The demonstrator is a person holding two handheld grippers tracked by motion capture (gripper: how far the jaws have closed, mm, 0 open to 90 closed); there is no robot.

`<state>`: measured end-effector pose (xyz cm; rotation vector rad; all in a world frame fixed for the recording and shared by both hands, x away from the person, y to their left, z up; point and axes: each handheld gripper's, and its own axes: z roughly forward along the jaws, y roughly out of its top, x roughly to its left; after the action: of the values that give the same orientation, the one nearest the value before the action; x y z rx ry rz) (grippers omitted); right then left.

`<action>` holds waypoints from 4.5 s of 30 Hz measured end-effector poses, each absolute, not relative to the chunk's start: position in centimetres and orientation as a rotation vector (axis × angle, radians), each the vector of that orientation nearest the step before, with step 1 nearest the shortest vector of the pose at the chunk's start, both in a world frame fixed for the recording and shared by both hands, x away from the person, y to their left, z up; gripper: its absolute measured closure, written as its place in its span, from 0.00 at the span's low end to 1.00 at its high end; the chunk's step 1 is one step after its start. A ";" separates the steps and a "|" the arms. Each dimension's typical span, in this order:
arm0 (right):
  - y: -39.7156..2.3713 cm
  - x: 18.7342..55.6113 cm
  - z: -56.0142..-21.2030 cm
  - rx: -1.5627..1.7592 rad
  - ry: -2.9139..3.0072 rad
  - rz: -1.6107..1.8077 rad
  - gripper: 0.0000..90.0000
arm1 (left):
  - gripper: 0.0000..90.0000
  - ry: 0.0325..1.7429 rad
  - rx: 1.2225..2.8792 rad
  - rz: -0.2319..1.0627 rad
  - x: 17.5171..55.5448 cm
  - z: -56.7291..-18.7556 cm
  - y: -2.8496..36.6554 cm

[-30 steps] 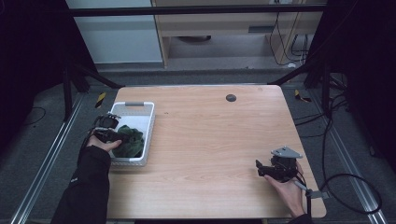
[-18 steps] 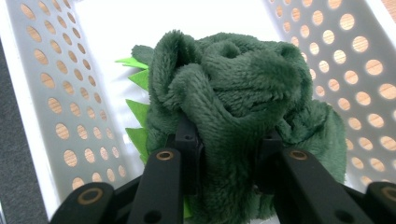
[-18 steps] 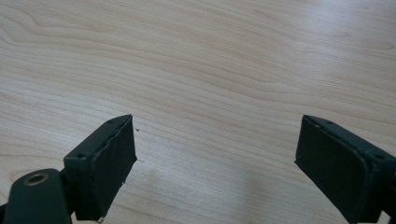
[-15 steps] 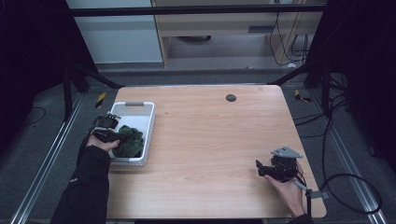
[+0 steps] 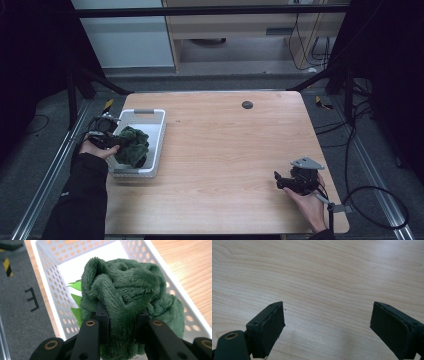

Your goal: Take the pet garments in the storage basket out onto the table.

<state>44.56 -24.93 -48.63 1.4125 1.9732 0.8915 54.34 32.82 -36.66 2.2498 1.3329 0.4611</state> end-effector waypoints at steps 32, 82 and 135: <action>-24.9 44.6 -48.6 1.410 1.974 0.891 0.13 | 0.80 0.867 2.422 0.511 49.4 -28.5 25.0; -24.8 44.6 -48.6 1.396 1.975 0.897 0.13 | 0.80 0.463 2.580 0.321 50.7 -31.7 11.2; -24.8 44.7 -48.7 1.392 1.990 0.893 0.13 | 0.78 0.340 2.742 0.095 52.0 -40.7 5.6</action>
<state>44.69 -24.80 -48.66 1.3918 1.9904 0.8931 52.00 5.61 -40.69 2.7425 0.3401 0.0953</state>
